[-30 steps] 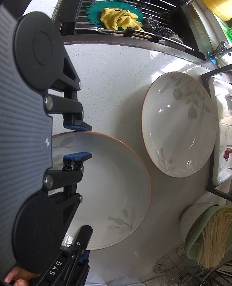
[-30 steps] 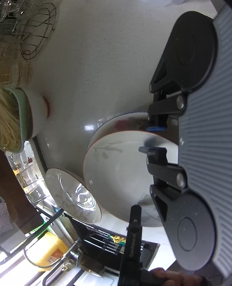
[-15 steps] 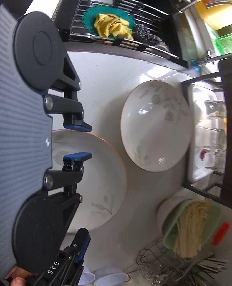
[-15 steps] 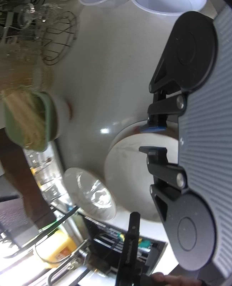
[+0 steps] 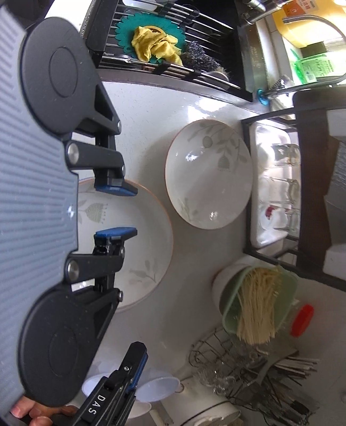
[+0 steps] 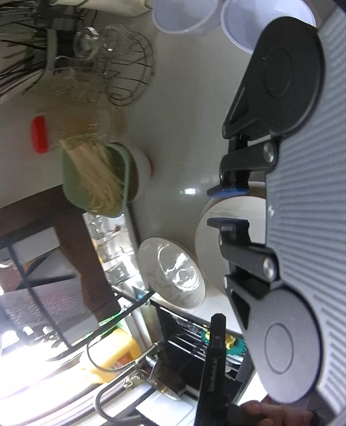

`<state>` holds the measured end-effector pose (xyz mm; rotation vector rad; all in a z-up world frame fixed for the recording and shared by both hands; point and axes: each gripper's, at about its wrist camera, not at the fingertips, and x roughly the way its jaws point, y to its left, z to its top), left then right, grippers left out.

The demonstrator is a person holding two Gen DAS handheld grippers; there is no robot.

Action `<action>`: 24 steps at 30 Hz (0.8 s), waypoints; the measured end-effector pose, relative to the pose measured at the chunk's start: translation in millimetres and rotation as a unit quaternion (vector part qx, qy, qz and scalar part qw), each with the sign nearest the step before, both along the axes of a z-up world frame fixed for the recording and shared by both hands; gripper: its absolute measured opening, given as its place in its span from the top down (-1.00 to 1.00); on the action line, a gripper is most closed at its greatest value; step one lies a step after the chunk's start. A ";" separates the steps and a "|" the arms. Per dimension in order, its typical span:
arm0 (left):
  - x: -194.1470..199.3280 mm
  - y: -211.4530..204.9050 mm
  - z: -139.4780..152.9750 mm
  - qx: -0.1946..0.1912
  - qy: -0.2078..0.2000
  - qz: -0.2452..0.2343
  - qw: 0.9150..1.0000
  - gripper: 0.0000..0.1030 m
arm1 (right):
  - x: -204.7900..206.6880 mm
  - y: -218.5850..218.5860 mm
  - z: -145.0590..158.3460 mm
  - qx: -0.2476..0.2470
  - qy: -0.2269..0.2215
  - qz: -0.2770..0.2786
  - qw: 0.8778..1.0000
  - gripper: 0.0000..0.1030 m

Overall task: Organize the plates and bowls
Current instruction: 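Lift the leaf-pattern plate with both grippers and carry it over the rose plate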

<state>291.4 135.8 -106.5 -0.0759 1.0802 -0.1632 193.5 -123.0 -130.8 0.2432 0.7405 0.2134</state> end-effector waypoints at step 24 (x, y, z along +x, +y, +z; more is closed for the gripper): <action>-78.0 -47.0 28.5 -0.014 -0.079 -0.021 0.997 0.46 | -70.6 -22.7 38.3 -0.014 -0.069 0.013 0.997 0.61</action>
